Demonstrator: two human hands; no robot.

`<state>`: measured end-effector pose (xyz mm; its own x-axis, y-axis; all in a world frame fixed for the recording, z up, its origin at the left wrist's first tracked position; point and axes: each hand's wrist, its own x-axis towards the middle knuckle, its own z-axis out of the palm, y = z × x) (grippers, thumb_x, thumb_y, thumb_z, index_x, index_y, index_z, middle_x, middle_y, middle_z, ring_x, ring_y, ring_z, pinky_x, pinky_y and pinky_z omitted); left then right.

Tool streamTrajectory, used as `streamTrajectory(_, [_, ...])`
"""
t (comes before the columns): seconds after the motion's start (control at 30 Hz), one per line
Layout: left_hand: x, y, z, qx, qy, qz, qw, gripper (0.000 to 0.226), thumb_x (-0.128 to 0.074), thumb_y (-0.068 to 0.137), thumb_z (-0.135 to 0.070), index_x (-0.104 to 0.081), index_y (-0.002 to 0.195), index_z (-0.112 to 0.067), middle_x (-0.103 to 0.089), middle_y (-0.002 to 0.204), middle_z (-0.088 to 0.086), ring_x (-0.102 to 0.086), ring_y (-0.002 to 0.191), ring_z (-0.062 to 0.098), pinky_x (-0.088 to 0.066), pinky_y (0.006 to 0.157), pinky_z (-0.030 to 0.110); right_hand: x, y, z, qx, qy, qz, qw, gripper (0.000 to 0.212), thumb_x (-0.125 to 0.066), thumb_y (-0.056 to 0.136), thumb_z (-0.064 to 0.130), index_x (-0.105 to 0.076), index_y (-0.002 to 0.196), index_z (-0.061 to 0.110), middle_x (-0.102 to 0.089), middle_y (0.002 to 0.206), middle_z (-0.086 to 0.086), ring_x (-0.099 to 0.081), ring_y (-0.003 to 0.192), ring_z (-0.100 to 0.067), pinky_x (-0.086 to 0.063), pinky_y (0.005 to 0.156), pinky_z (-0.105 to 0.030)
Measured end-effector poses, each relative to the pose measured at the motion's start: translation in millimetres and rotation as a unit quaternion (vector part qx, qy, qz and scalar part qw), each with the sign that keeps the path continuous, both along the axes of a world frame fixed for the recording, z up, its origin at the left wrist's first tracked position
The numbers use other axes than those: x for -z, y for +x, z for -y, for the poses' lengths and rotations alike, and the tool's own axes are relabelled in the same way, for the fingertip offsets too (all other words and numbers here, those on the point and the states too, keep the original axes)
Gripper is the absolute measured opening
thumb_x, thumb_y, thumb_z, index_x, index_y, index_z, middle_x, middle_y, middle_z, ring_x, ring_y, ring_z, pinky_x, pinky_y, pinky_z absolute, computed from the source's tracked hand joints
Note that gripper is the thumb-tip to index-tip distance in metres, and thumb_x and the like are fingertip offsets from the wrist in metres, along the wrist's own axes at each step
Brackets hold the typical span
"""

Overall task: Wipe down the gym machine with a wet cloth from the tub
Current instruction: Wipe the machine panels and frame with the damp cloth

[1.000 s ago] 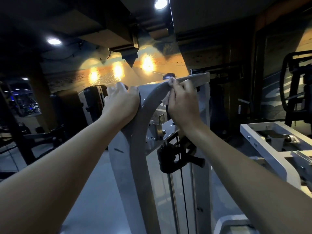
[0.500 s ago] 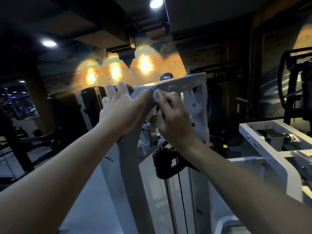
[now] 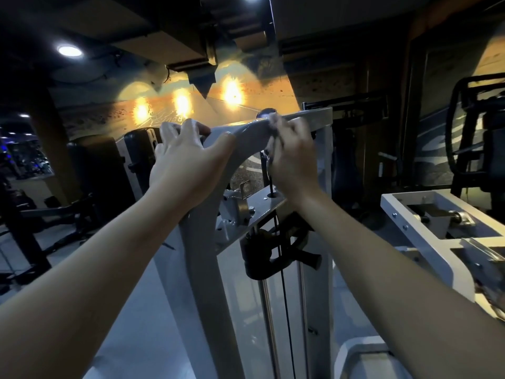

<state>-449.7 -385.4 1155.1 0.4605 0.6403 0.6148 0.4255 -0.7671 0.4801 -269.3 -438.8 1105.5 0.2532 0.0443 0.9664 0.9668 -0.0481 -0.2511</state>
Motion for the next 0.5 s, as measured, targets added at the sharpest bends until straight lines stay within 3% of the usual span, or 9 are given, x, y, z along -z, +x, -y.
streamTrajectory(0.07, [0.1,-0.2,0.7,-0.001,-0.002,0.001,1.0,0.05,-0.048,0.092,-0.063,-0.051,0.127,-0.026,-0.03,0.121,-0.003,-0.039,0.117,0.022,-0.05,0.096,0.053,-4.6,1.0,-4.1,0.017,0.006,-0.044,0.999,0.031,-0.046,0.104,0.009,-0.065,0.126,-0.001,-0.05,0.098,-0.005,-0.049,0.078,-0.013,-0.051,0.07,-0.03])
streamTrajectory(0.27, [0.6,0.2,-1.8,-0.003,-0.003,-0.002,1.0,0.052,-0.049,0.092,-0.064,-0.051,0.128,-0.026,-0.028,0.12,-0.004,-0.038,0.115,0.023,-0.051,0.094,0.052,11.3,-18.2,-4.4,-0.021,-0.031,0.029,0.999,0.038,-0.044,0.101,0.016,-0.06,0.13,-0.002,-0.057,0.109,-0.018,-0.058,0.091,-0.025,-0.047,0.079,-0.026])
streamTrajectory(0.33, [0.6,-0.2,-0.3,-0.001,-0.004,-0.005,1.0,0.051,-0.049,0.092,-0.063,-0.05,0.127,-0.026,-0.028,0.121,-0.004,-0.037,0.114,0.022,-0.051,0.094,0.052,3.0,-9.9,2.4,-0.031,-0.032,-0.011,0.999,0.031,-0.046,0.103,0.015,-0.062,0.126,0.0,-0.058,0.109,-0.017,-0.057,0.09,-0.021,-0.037,0.076,-0.013])
streamTrajectory(0.43, [0.7,-1.7,0.6,0.0,-0.003,-0.009,1.0,0.051,-0.048,0.092,-0.063,-0.05,0.127,-0.026,-0.029,0.121,-0.003,-0.037,0.115,0.024,-0.051,0.093,0.053,-0.8,0.1,20.3,-0.048,-0.047,-0.085,0.994,0.019,-0.05,0.104,0.014,-0.064,0.116,0.011,-0.056,0.112,-0.011,-0.05,0.084,-0.004,-0.036,0.075,-0.005])
streamTrajectory(0.5, [0.7,-1.5,0.3,0.003,-0.007,-0.007,1.0,0.051,-0.048,0.092,-0.063,-0.05,0.127,-0.026,-0.029,0.12,-0.003,-0.038,0.115,0.025,-0.052,0.092,0.054,1.7,4.2,38.5,-0.102,-0.07,-0.144,0.982,0.012,-0.052,0.102,0.018,-0.063,0.104,0.023,-0.057,0.113,-0.007,-0.057,0.087,0.001,-0.045,0.082,-0.012])
